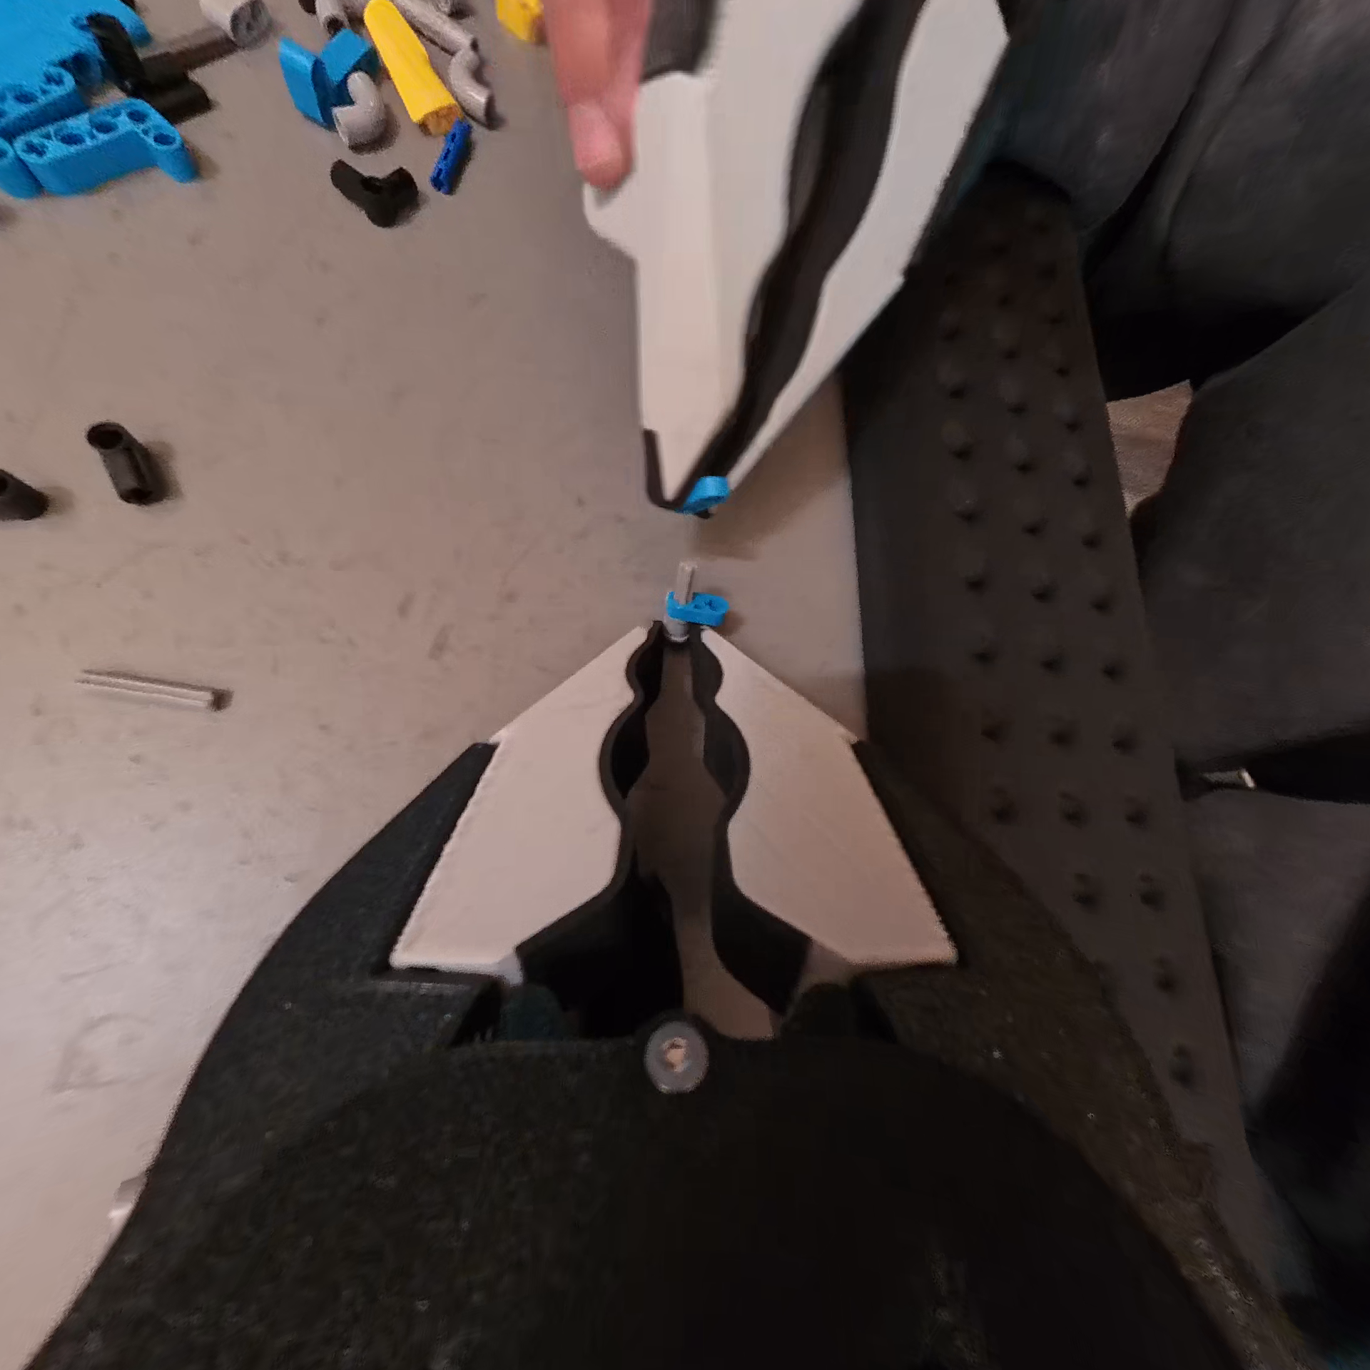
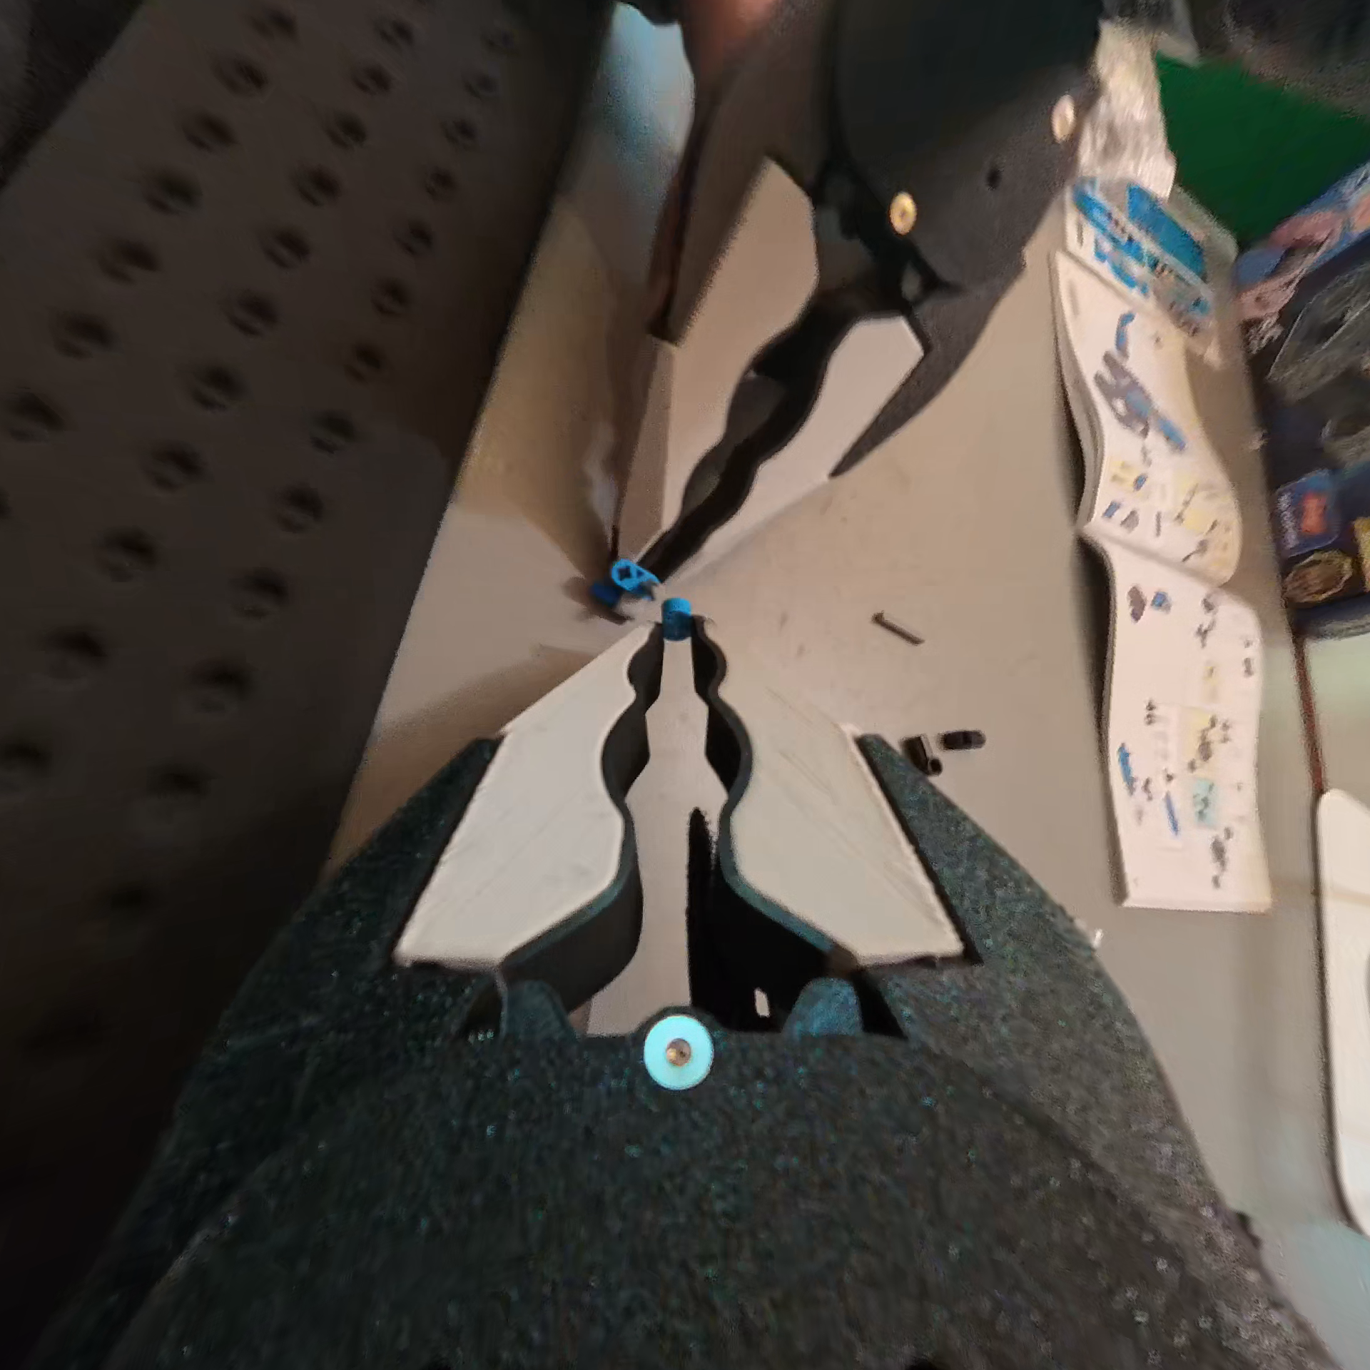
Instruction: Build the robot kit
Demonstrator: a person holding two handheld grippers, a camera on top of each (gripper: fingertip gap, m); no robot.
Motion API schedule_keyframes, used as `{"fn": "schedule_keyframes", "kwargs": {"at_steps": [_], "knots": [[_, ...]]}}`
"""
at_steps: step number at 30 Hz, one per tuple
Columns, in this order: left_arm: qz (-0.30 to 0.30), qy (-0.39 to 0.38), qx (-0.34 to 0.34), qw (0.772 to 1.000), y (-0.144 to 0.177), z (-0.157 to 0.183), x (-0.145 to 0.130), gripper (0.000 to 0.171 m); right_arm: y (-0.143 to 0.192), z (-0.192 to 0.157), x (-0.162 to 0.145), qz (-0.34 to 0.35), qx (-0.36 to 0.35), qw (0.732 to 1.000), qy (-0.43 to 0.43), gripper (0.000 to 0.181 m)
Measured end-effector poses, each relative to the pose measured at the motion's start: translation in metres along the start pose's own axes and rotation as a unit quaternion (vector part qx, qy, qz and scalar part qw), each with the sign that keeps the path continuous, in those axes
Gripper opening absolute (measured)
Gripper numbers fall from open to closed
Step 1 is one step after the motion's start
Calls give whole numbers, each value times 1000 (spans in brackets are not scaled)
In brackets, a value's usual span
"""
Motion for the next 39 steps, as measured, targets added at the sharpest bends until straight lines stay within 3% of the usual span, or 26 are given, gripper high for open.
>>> {"fn": "schedule_keyframes", "kwargs": {"at_steps": [5, 19, 27, 34, 39], "knots": [[1, 14, -17, 1000, 1, -3, 0, 6, 6, -3, 14, 55, -19, 998, 27, 7], [-6, 0, -6, 1000, 0, -1, 1, 6, -14, -7, 2, -11, -20, 998, 57, 7], [-10, 4, -41, 999, 5, 5, 0, 6, -10, -7, 9, 33, -44, 996, 73, 7], [-20, 39, -82, 996, 6, 4, -6, 6, -27, -16, 2, -23, 36, 998, 42, 7], [-9, 64, -88, 994, 6, -2, -7, 7, -20, -12, 8, 16, 26, 999, 35, 7]]}}
Point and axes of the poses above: each gripper's, where its closed fingertips meet, y back along the fingers, x out of its top, z = x × y across the jaws, the point moved 10 cm from there along y, back along the fingers, and after that the axes turned 9 degrees about -y, right-handed, at the moved point
